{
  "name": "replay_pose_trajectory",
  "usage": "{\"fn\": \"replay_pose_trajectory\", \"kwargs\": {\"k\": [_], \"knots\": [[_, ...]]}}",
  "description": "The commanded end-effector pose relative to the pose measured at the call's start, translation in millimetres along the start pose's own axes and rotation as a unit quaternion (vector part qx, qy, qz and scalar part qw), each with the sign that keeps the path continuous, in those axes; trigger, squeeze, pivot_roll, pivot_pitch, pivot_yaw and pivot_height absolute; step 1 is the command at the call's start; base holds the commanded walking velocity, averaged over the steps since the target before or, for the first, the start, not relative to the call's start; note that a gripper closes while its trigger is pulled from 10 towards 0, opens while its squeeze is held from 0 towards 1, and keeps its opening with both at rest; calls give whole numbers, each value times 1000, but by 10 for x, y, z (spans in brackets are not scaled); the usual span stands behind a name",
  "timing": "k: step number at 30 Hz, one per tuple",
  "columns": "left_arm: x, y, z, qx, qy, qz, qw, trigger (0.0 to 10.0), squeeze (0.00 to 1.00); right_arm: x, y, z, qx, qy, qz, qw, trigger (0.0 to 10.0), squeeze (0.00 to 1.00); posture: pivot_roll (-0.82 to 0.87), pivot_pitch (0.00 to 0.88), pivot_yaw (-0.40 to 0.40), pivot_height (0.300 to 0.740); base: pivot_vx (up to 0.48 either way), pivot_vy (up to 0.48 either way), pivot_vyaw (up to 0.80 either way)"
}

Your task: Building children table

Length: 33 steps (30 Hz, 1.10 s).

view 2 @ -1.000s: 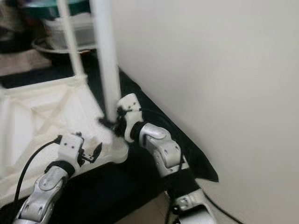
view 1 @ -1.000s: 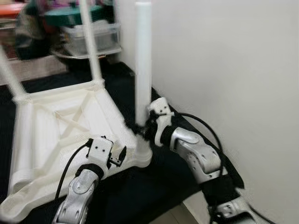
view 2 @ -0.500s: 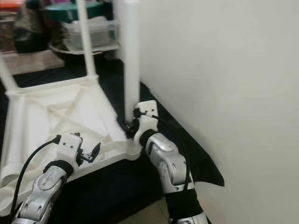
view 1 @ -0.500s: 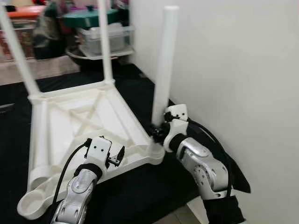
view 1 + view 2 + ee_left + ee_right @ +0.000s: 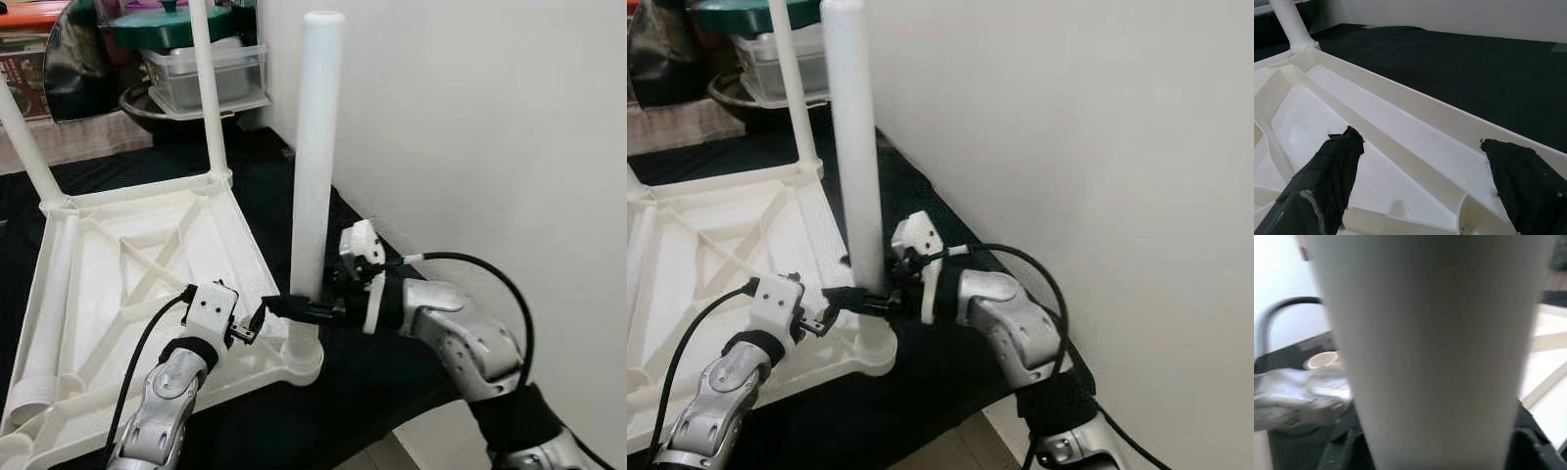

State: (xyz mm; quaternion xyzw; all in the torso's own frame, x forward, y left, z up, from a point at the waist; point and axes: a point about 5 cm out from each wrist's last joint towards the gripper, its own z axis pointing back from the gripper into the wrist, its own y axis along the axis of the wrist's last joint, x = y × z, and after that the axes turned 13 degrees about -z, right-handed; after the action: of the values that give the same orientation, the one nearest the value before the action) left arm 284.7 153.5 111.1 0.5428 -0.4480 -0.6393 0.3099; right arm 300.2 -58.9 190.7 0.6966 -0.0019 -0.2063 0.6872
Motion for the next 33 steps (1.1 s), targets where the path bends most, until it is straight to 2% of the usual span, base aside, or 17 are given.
{"fn": "replay_pose_trajectory", "kwargs": {"k": [1,2,4,6,7,8,9,11,12,13,15,16,21,22,30,31,33], "knots": [[25,-32,27,-6,-3,2,1000,10000,0,424,-130,-53,-2,-232,-45,972,0,0,111,0,-62,740,0,0,0],[25,-32,27,-6,-3,2,1000,10000,0,424,-130,-53,-2,-232,-45,972,0,0,111,0,-62,740,0,0,0],[21,-33,40,-7,-2,2,1000,10000,0,616,-185,16,5,-352,-66,934,0,0,112,0,-60,740,0,0,0],[20,-34,43,-7,-2,2,1000,10000,0,638,-190,45,6,-357,-66,932,0,0,112,0,-60,740,0,0,0],[16,-42,50,-8,-2,1,1000,10000,0,676,-200,135,28,-406,-76,910,0,0,105,0,-54,740,0,0,0],[16,-42,50,-8,-2,1,1000,10000,0,676,-200,135,28,-406,-76,910,0,0,105,0,-54,740,0,0,0],[15,-49,50,-9,-4,0,1000,10000,0,684,-222,224,44,-454,-82,886,0,0,98,0,-50,740,0,0,0],[18,-53,44,-10,-5,0,1000,10000,0,622,-263,242,41,-468,-86,879,0,0,96,0,-45,740,0,0,0],[22,-53,36,-10,-6,0,1000,10000,0,490,-265,185,38,-439,-70,895,10000,0,96,0,-45,740,0,0,0],[29,-51,29,-10,-8,0,1000,10000,0,346,-267,96,37,-387,-73,919,10000,0,92,0,-40,740,0,0,0],[36,-48,26,-9,-9,1,1000,10000,0,201,-253,15,39,-325,-80,941,10000,0,89,0,-38,740,0,0,0],[44,-46,24,-9,-11,1,1000,10000,0,119,-218,-18,52,-280,-79,955,10000,1000,87,0,-35,740,0,0,0],[44,-44,17,-8,-15,0,1000,10000,0,103,-118,-48,58,-219,-66,972,10000,1000,90,0,-38,740,0,0,0],[24,-43,5,-7,-13,-1,1000,10000,0,54,5,-29,54,-129,-58,989,10000,0,87,0,-39,740,0,0,0],[29,-26,-11,-4,-9,-1,1000,10000,0,-149,114,90,20,40,-16,999,10000,0,103,0,-58,740,0,0,0],[30,-23,1,-3,-6,0,1000,10000,0,-182,83,95,3,69,-4,998,8627,0,103,0,-58,740,0,0,0],[29,-23,4,-3,-6,0,1000,10000,0,-186,74,93,1,72,-2,997,8627,0,103,0,-58,740,0,0,0]]}}
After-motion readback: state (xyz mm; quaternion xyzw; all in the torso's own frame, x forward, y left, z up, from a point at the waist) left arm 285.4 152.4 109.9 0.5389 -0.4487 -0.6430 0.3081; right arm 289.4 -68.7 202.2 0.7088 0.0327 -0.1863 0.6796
